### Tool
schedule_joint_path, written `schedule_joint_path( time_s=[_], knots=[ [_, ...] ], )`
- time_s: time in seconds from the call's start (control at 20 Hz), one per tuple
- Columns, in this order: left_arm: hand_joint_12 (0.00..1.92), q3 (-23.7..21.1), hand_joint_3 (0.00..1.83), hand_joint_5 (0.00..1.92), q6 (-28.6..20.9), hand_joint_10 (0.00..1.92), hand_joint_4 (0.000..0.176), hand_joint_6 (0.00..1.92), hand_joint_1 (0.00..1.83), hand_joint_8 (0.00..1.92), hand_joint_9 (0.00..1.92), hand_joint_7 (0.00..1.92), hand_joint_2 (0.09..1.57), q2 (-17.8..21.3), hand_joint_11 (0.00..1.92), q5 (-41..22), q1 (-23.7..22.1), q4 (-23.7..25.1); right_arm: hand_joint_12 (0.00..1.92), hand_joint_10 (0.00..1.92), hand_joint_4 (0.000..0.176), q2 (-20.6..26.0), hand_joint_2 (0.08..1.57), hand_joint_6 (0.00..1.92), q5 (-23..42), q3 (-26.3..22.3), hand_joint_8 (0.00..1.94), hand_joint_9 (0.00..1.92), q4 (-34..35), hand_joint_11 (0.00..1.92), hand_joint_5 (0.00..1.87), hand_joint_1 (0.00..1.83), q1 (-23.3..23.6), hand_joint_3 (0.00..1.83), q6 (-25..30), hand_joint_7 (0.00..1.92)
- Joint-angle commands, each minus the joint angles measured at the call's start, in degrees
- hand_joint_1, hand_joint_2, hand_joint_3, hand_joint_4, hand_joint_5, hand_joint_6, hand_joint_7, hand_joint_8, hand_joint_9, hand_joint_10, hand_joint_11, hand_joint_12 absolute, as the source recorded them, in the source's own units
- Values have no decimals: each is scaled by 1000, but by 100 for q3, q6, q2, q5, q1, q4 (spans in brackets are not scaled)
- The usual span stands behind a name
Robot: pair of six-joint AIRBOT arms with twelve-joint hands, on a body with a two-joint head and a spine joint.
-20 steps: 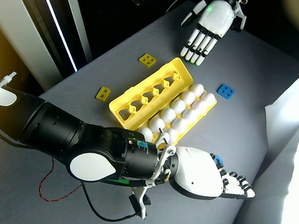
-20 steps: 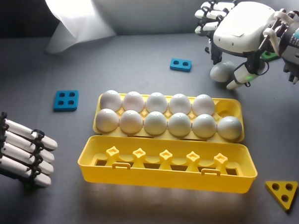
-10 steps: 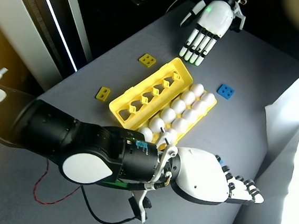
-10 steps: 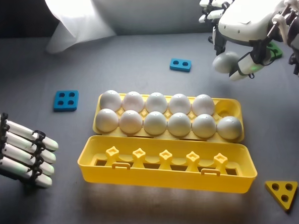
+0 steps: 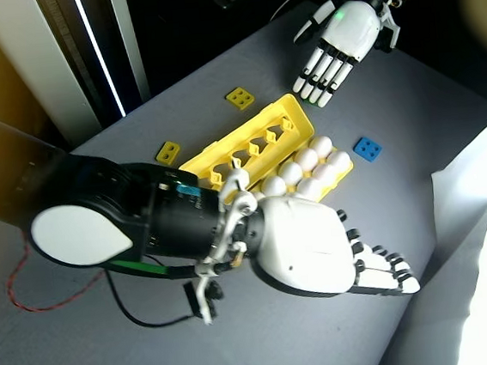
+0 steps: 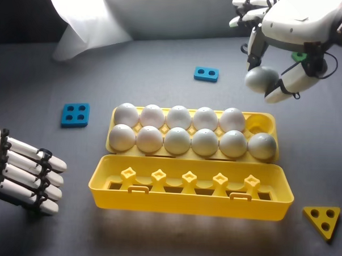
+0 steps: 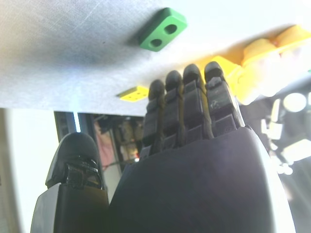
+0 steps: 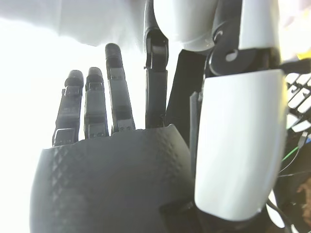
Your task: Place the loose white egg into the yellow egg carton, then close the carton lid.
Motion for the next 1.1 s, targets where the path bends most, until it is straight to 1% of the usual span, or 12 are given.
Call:
schedule_joint_path(
  time_s=[0.0,0.15,0.25,0.4,0.55,0.7,0.8,0.95,1.0,1.05],
  knots=[
    [0,2,1,165,-4,4,0,3,0,4,97,150,1289,97,0,-292,-29,-338,0,14,176,115,1013,597,495,-51,17,48,87,0,1209,1085,10,1,99,348],
    [0,-9,2,151,-10,3,0,2,0,2,67,126,1290,103,0,-289,-30,-338,0,10,176,180,1012,596,495,-170,5,45,87,0,1209,1087,-89,0,325,329],
    [0,-9,6,143,-22,9,0,0,0,4,84,131,1302,101,0,-286,-32,-337,0,4,176,178,1023,647,473,-181,1,43,86,0,1180,1080,-210,2,437,315],
    [0,-9,6,171,-23,11,0,11,0,13,97,158,1306,100,0,-286,-41,-337,0,6,176,173,1028,676,473,-231,3,68,86,0,1165,1078,-334,1,455,327],
    [0,-8,8,152,-24,5,0,0,0,2,87,139,1313,95,0,-286,-54,-337,0,7,176,104,1030,685,474,-234,3,76,85,0,1160,1077,-386,1,442,311],
    [0,-4,8,108,-30,0,0,0,0,0,48,93,1318,91,0,-286,-61,-337,0,4,176,23,1036,713,483,-233,1,81,85,0,1145,1073,-357,2,408,315],
    [0,-5,3,143,-35,9,0,15,0,14,67,124,1311,90,0,-286,-65,-337,0,15,176,-29,1036,715,488,-233,9,110,86,0,1144,1073,-289,1,355,336],
    [0,-5,5,128,-37,9,0,6,0,8,71,115,1316,87,0,-286,-69,-337,0,9,176,-71,1035,709,494,-231,10,101,87,0,1148,1074,-150,0,287,343],
    [0,-5,4,129,-38,4,0,6,0,5,60,111,1315,86,0,-286,-69,-337,0,2,176,-80,1046,757,494,-231,3,80,88,0,1119,1066,-114,3,285,322],
    [0,-5,4,129,-39,4,0,6,0,5,60,111,1315,86,0,-286,-69,-337,0,2,176,-91,1046,757,493,-232,3,80,89,0,1119,1066,-84,3,285,322]
  ],
)
